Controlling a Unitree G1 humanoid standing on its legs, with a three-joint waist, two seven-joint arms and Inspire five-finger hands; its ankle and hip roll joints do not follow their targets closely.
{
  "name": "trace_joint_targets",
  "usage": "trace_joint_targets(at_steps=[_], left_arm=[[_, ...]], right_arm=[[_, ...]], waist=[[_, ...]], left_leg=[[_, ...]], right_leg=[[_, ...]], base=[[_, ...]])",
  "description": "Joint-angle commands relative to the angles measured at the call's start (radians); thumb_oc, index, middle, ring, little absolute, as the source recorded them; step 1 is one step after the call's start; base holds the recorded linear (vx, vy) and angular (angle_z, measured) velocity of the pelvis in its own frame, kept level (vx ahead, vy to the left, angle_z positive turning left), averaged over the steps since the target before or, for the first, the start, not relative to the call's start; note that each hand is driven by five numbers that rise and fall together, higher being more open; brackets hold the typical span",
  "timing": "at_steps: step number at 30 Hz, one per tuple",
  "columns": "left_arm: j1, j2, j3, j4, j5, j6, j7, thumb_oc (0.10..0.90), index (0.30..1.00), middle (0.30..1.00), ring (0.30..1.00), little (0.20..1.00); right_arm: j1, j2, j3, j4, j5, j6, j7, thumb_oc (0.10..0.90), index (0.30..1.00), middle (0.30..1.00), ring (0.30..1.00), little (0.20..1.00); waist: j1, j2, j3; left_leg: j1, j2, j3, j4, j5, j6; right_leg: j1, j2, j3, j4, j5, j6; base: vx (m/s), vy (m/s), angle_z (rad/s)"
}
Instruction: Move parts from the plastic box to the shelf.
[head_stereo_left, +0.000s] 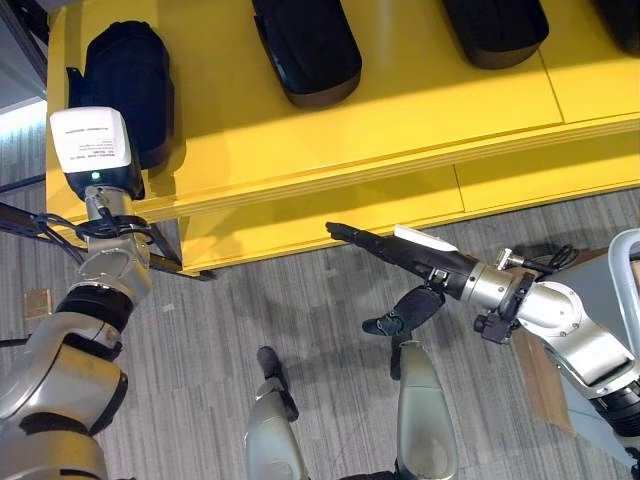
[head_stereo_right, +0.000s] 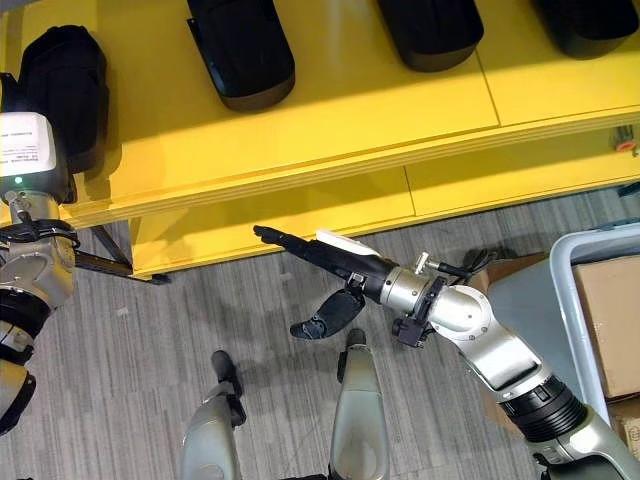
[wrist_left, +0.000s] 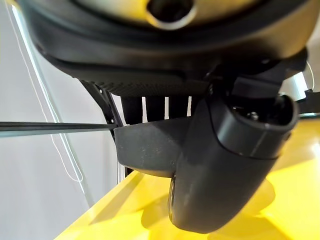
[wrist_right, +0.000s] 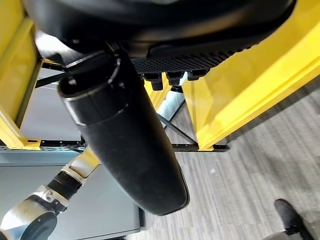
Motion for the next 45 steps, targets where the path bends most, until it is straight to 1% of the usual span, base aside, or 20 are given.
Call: trace_joint_targets(at_steps=[1,2,6,8,11,14,17,20,25,28,33,35,38,42,43,44,45], left_arm=[[-0.124,0.042,0.053,-0.003,0.044,0.060,0.085,0.400,0.300,0.300,0.300,0.300],[-0.151,0.035,0.044,-0.001,0.040,0.074,0.090,0.400,0.300,0.300,0.300,0.300],[-0.196,0.031,0.040,0.018,0.057,0.062,0.103,0.400,0.300,0.300,0.300,0.300],[-0.208,0.027,0.033,0.016,0.058,0.074,0.097,0.400,0.300,0.300,0.300,0.300],[-0.211,0.029,0.027,0.006,0.047,0.087,0.098,0.400,0.300,0.300,0.300,0.300],[-0.208,0.035,0.028,0.009,0.046,0.082,0.099,0.400,0.300,0.300,0.300,0.300],[-0.216,0.036,0.026,0.017,0.048,0.081,0.101,0.400,0.300,0.300,0.300,0.300],[-0.218,0.025,0.023,0.011,0.059,0.094,0.098,0.400,0.300,0.300,0.300,0.300],[-0.225,0.029,0.017,0.009,0.062,0.098,0.089,0.400,0.300,0.300,0.300,0.300],[-0.232,0.033,0.015,0.016,0.054,0.125,0.084,0.400,0.300,0.300,0.300,0.300],[-0.270,0.050,0.000,0.073,0.021,0.119,0.073,0.400,0.300,0.300,0.300,0.300],[-0.273,0.047,-0.005,0.084,0.008,0.128,0.078,0.400,0.300,0.300,0.300,0.300],[-0.287,0.046,-0.012,0.105,0.008,0.126,0.072,0.400,0.300,0.300,0.300,0.300],[-0.297,0.043,-0.017,0.110,0.001,0.125,0.090,0.400,0.300,0.300,0.300,0.300],[-0.308,0.041,-0.021,0.114,-0.001,0.124,0.109,0.861,0.945,0.945,0.945,0.945],[-0.317,0.040,-0.022,0.115,0.010,0.126,0.109,0.900,1.000,1.000,1.000,1.000],[-0.324,0.043,-0.025,0.118,0.013,0.128,0.099,0.900,1.000,1.000,1.000,1.000]], right_arm=[[-0.075,0.047,-0.017,-0.077,0.066,-0.087,-0.034,0.900,1.000,1.000,1.000,1.000],[-0.070,0.060,-0.022,-0.099,0.049,-0.079,-0.051,0.900,1.000,1.000,1.000,1.000],[-0.071,0.073,-0.030,-0.116,0.025,-0.068,-0.076,0.900,1.000,1.000,1.000,1.000],[-0.066,0.071,-0.036,-0.126,0.030,-0.061,-0.078,0.900,1.000,1.000,1.000,1.000],[-0.055,0.062,-0.048,-0.129,0.041,-0.065,-0.071,0.900,1.000,1.000,1.000,1.000],[-0.043,0.061,-0.066,-0.135,0.043,-0.063,-0.059,0.900,1.000,1.000,1.000,1.000],[-0.042,0.063,-0.074,-0.133,0.042,-0.061,-0.057,0.900,1.000,1.000,1.000,1.000],[-0.040,0.065,-0.082,-0.133,0.051,-0.049,-0.058,0.900,1.000,1.000,1.000,1.000],[-0.031,0.063,-0.085,-0.128,0.055,-0.044,-0.062,0.900,1.000,1.000,1.000,1.000],[-0.030,0.064,-0.086,-0.116,0.042,-0.040,-0.070,0.900,1.000,1.000,1.000,1.000],[-0.041,0.071,-0.088,-0.107,0.031,-0.028,-0.085,0.900,1.000,1.000,1.000,1.000],[-0.044,0.073,-0.087,-0.102,0.023,-0.026,-0.092,0.900,1.000,1.000,1.000,1.000],[-0.044,0.072,-0.090,-0.096,0.020,-0.023,-0.091,0.900,1.000,1.000,1.000,1.000],[-0.043,0.070,-0.091,-0.094,0.017,-0.018,-0.092,0.900,1.000,1.000,1.000,1.000],[-0.045,0.069,-0.090,-0.092,0.020,-0.017,-0.095,0.900,1.000,1.000,1.000,1.000],[-0.044,0.067,-0.089,-0.091,0.019,-0.019,-0.098,0.900,1.000,1.000,1.000,1.000],[-0.044,0.065,-0.088,-0.089,0.022,-0.020,-0.097,0.900,1.000,1.000,1.000,1.000]], waist=[[0.003,0.006,-0.081],[0.008,-0.001,-0.070],[0.018,-0.014,-0.050],[0.019,-0.019,-0.048],[0.019,-0.026,-0.044],[0.017,-0.034,-0.045],[0.013,-0.042,-0.043],[0.013,-0.049,-0.043],[0.012,-0.053,-0.043],[0.006,-0.055,-0.041],[-0.005,-0.058,-0.036],[-0.010,-0.059,-0.033],[-0.018,-0.062,-0.027],[-0.025,-0.066,-0.025],[-0.025,-0.068,-0.025],[-0.025,-0.070,-0.025],[-0.025,-0.071,-0.024]], left_leg=[[-0.038,0.060,-0.042,0.031,-0.035,0.000],[-0.059,0.051,-0.052,0.046,-0.040,0.000],[-0.094,0.048,-0.063,0.079,-0.050,-0.001],[-0.100,0.050,-0.065,0.088,-0.055,0.000],[-0.108,0.059,-0.066,0.100,-0.061,-0.001],[-0.112,0.062,-0.069,0.105,-0.065,-0.001],[-0.112,0.064,-0.065,0.106,-0.067,0.001],[-0.114,0.060,-0.064,0.115,-0.077,0.005],[-0.119,0.058,-0.065,0.137,-0.094,0.010],[-0.127,0.055,-0.059,0.163,-0.111,0.015],[-0.134,0.052,-0.044,0.191,-0.128,0.018],[-0.139,0.052,-0.036,0.204,-0.136,0.018],[-0.145,0.054,-0.029,0.230,-0.152,0.018],[-0.153,0.057,-0.021,0.250,-0.165,0.020],[-0.157,0.057,-0.021,0.257,-0.168,0.020],[-0.160,0.058,-0.022,0.263,-0.171,0.019],[-0.161,0.060,-0.021,0.266,-0.173,0.019]], right_leg=[[0.045,0.017,0.013,-0.036,-0.031,0.021],[0.042,0.016,0.015,-0.048,-0.020,0.029],[0.044,0.017,0.002,-0.079,-0.003,0.031],[0.046,0.018,-0.003,-0.088,0.001,0.031],[0.048,0.024,-0.008,-0.102,0.005,0.029],[0.046,0.029,-0.005,-0.111,0.010,0.028],[0.044,0.034,-0.002,-0.122,0.018,0.029],[0.043,0.039,0.001,-0.127,0.019,0.027],[0.039,0.044,0.006,-0.119,0.015,0.022],[0.033,0.046,0.013,-0.125,0.021,0.020],[0.023,0.050,0.021,-0.136,0.037,0.020],[0.020,0.050,0.023,-0.143,0.043,0.020],[0.015,0.048,0.031,-0.146,0.048,0.021],[0.007,0.045,0.036,-0.150,0.054,0.021],[0.005,0.045,0.037,-0.151,0.056,0.020],[0.002,0.045,0.037,-0.150,0.057,0.020],[0.001,0.046,0.036,-0.149,0.057,0.020]], base=[[-0.08,0.000,-0.02],[-0.08,-0.004,0.01],[-0.03,-0.018,0.06],[0.04,-0.019,-0.04],[0.07,0.002,-0.05],[0.10,-0.002,-0.04],[0.08,0.008,-0.05],[0.10,0.006,-0.02],[0.09,0.001,-0.01],[0.11,0.026,-0.04],[0.07,0.030,-0.05],[0.06,0.029,-0.06],[0.05,0.025,-0.08],[0.04,0.009,-0.12],[0.03,-0.013,-0.02],[0.03,-0.020,-0.01],[0.00,0.000,0.00]])
